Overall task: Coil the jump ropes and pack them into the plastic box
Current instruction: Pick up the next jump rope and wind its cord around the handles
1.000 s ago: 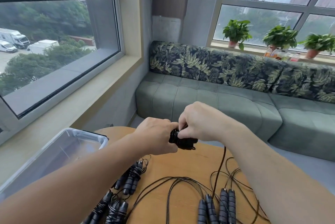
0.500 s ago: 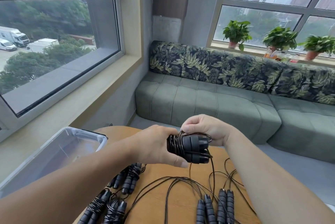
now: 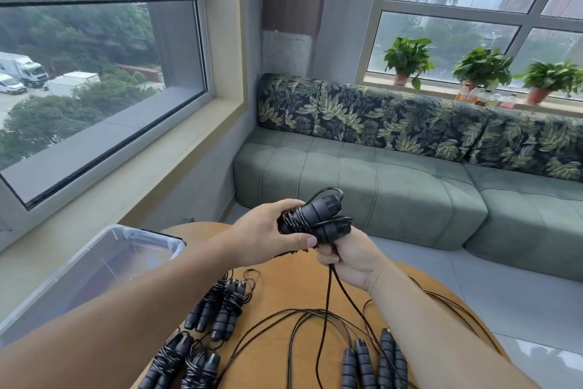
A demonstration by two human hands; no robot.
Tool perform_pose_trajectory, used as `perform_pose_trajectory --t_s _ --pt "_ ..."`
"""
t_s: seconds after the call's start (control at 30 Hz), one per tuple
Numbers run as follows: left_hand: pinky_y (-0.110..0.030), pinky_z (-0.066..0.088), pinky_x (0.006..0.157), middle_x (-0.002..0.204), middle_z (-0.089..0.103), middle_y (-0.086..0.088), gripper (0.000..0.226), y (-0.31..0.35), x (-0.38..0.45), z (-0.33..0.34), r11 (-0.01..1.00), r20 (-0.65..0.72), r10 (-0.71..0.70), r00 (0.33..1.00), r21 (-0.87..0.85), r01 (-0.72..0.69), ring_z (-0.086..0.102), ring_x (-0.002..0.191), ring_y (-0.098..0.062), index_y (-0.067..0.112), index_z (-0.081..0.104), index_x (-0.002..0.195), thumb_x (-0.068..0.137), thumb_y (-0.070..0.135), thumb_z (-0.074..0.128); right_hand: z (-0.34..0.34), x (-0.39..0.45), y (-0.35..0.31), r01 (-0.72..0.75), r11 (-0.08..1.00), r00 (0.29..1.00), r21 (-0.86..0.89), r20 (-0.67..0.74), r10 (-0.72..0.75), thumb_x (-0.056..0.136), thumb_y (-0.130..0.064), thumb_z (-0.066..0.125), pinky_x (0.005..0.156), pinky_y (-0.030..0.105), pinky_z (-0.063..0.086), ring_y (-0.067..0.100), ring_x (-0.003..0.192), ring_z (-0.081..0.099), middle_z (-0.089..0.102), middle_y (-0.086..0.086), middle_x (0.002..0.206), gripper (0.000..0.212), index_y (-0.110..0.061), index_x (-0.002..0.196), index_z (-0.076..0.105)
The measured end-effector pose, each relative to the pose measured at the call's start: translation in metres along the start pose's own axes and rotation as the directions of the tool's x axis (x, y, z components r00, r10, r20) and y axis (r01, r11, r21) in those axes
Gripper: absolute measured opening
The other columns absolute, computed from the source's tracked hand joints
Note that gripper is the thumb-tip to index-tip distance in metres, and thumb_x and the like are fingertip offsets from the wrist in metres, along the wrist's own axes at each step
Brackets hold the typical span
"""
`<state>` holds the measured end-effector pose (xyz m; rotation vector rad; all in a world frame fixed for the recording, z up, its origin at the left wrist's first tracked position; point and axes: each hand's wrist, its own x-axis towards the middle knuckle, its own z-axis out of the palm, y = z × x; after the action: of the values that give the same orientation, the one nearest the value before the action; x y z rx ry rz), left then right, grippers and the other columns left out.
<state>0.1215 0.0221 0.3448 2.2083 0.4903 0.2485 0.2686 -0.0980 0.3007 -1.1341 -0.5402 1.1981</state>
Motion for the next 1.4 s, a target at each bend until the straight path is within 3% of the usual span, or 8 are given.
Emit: perform_pose_trajectory --t_s 0.23,0.33,0.47,0.73,0.93,1.17,1.3,1.4 --pt "-0.026 0.044 0.067 0.095 0.060 0.010 0.054 -0.009 0.011 -0.003 0.971 -0.135 -0.070 0.988 0.217 0.099 0.059 0.081 -0.012 0.031 0.049 0.127 0.084 0.054 0.070 0.018 -0.012 0.009 -0.061 0.880 0.988 -0.471 -0.154 -0.013 0.104 -0.024 0.045 0.046 0.024 0.027 0.011 0.049 0.035 0.051 0.001 0.068 0.028 -0.006 0.096 0.064" --pt "-0.029 0.037 0.072 0.113 0.058 0.009 0.053 -0.008 0.013 0.003 0.859 -0.140 0.009 0.990 0.508 0.064 0.057 0.093 -0.018 0.030 0.045 0.127 0.086 0.058 0.063 0.029 -0.016 0.005 -0.100 0.465 0.988 -0.880 -0.141 -0.055 0.103 -0.023 0.042 0.054 0.027 0.035 0.016 0.055 0.043 0.053 0.003 0.068 0.034 -0.012 0.075 0.056" --pt "-0.032 0.041 0.076 0.123 0.058 0.008 0.052 -0.014 0.013 0.002 0.721 -0.103 0.067 0.992 0.693 0.023 0.061 0.101 -0.023 0.029 0.041 0.130 0.090 0.055 0.059 0.042 -0.024 -0.005 -0.106 0.008 0.990 -0.994 -0.106 -0.090 0.096 -0.021 0.045 0.047 0.028 0.031 0.026 0.063 0.047 0.053 0.007 0.075 0.026 -0.013 0.072 0.050" --pt "-0.034 0.049 0.076 0.117 0.059 0.010 0.059 -0.006 0.007 0.012 0.600 0.119 0.163 0.980 0.776 -0.194 0.062 0.101 -0.019 0.035 0.042 0.134 0.084 0.060 0.062 0.054 -0.030 -0.069 0.100 -0.385 0.989 -0.918 0.135 -0.066 0.076 -0.026 0.066 0.054 0.027 0.040 0.025 0.063 0.056 0.052 -0.003 0.056 0.016 -0.020 0.062 0.060" --pt "-0.029 0.047 0.074 0.103 0.065 0.014 0.070 0.011 -0.002 0.002 0.702 0.224 0.130 0.966 0.667 -0.249 0.060 0.093 -0.010 0.046 0.046 0.131 0.071 0.077 0.064 0.041 -0.026 -0.104 0.168 -0.070 0.981 -0.983 0.159 0.111 0.072 -0.034 0.083 0.058 0.020 0.045 -0.001 0.059 0.055 0.070 -0.011 0.068 0.012 -0.024 0.079 0.079" --pt "-0.009 0.037 0.053 0.073 0.060 0.010 0.043 0.030 -0.021 -0.006 0.904 0.381 0.070 0.922 0.367 -0.220 0.052 0.061 0.001 0.028 0.063 0.105 0.076 0.057 0.076 0.019 -0.016 -0.109 0.079 0.386 0.949 -0.919 0.188 0.253 0.075 -0.020 0.084 0.055 0.021 0.040 0.009 0.056 0.050 0.064 0.003 0.066 0.007 -0.016 0.074 0.078" --pt "-0.028 0.056 0.068 0.086 0.074 -0.003 0.040 0.028 -0.022 -0.016 0.991 0.324 0.113 0.939 -0.105 -0.083 0.071 0.077 -0.018 0.027 0.068 0.104 0.073 0.048 0.082 0.002 -0.011 -0.083 -0.008 0.801 0.973 -0.599 0.178 0.143 0.071 -0.014 0.080 0.050 0.021 0.040 0.012 0.051 0.051 0.064 0.002 0.061 0.008 -0.013 0.067 0.073" --pt "-0.025 0.055 0.060 0.087 0.075 -0.008 0.040 0.024 -0.021 -0.017 0.966 0.232 0.084 0.969 -0.258 -0.022 0.072 0.074 -0.020 0.021 0.069 0.106 0.075 0.041 0.083 0.001 -0.009 -0.059 -0.019 0.954 0.980 -0.299 0.184 0.077 0.078 -0.011 0.069 0.061 0.025 0.050 0.014 0.061 0.061 0.065 0.004 0.069 0.007 -0.005 0.076 0.065"
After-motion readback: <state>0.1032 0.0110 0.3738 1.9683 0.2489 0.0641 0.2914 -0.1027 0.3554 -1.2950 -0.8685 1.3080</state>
